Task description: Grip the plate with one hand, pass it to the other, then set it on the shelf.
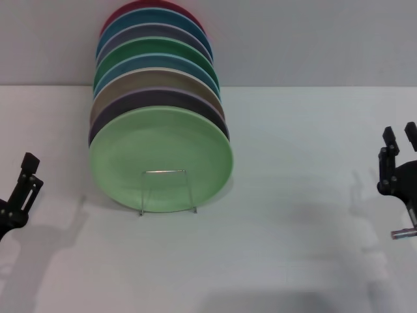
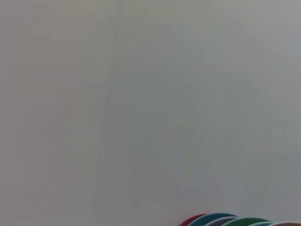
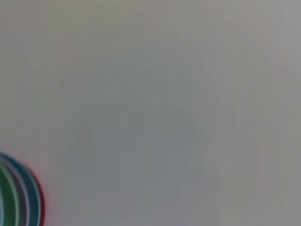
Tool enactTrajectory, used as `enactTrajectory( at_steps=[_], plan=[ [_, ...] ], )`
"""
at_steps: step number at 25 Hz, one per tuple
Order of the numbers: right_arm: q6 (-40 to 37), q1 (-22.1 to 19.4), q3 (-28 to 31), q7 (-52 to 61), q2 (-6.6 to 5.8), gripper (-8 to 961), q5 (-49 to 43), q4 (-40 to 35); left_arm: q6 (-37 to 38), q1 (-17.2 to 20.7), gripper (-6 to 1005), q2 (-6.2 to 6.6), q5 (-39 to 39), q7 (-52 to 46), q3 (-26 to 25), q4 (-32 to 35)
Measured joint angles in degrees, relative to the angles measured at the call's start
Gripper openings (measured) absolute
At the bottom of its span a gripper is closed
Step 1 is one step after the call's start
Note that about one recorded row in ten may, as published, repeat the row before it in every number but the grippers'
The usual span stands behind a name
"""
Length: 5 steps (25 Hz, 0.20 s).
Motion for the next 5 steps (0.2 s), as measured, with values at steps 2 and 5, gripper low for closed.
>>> enactTrajectory(
  at_steps=[2,5],
  plan=[
    [-0.36,1.47,-0.02,7.89,-0.11,266,-0.25,-4.85,-1.02,-0.5,688,-0.04,-0.01,-1.0,-1.0,0.13],
    [-0.25,2.94,-0.31,14.29,-0.12,266,-0.31,-8.91,-1.79,-0.74,688,-0.08,-0.06,-1.53,-2.32,0.09]
  ],
)
